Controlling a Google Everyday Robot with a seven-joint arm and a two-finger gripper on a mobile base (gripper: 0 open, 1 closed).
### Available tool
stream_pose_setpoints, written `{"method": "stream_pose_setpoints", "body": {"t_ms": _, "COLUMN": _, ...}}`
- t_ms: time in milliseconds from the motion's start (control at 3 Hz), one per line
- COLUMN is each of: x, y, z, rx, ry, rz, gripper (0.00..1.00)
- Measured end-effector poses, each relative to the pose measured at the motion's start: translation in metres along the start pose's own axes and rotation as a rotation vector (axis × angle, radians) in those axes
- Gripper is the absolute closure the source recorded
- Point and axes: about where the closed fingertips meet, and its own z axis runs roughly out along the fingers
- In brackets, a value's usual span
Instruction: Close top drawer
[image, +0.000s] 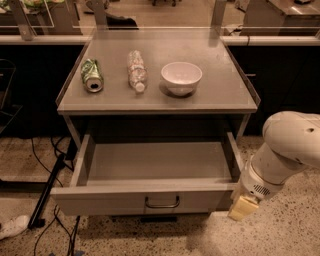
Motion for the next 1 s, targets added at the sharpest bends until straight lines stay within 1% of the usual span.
{"method": "stream_pose_setpoints", "body": {"t_ms": 333, "x": 0.0000, "y": 0.0001, "z": 0.0000, "rx": 0.000, "ry": 0.000, "rz": 0.000, "gripper": 0.00}}
{"method": "stream_pose_setpoints", "body": {"t_ms": 667, "x": 0.0000, "y": 0.0001, "z": -0.0001, "rx": 0.000, "ry": 0.000, "rz": 0.000, "gripper": 0.03}}
{"method": "stream_pose_setpoints", "body": {"t_ms": 1000, "x": 0.0000, "y": 0.0001, "z": -0.0001, "rx": 0.000, "ry": 0.000, "rz": 0.000, "gripper": 0.26}}
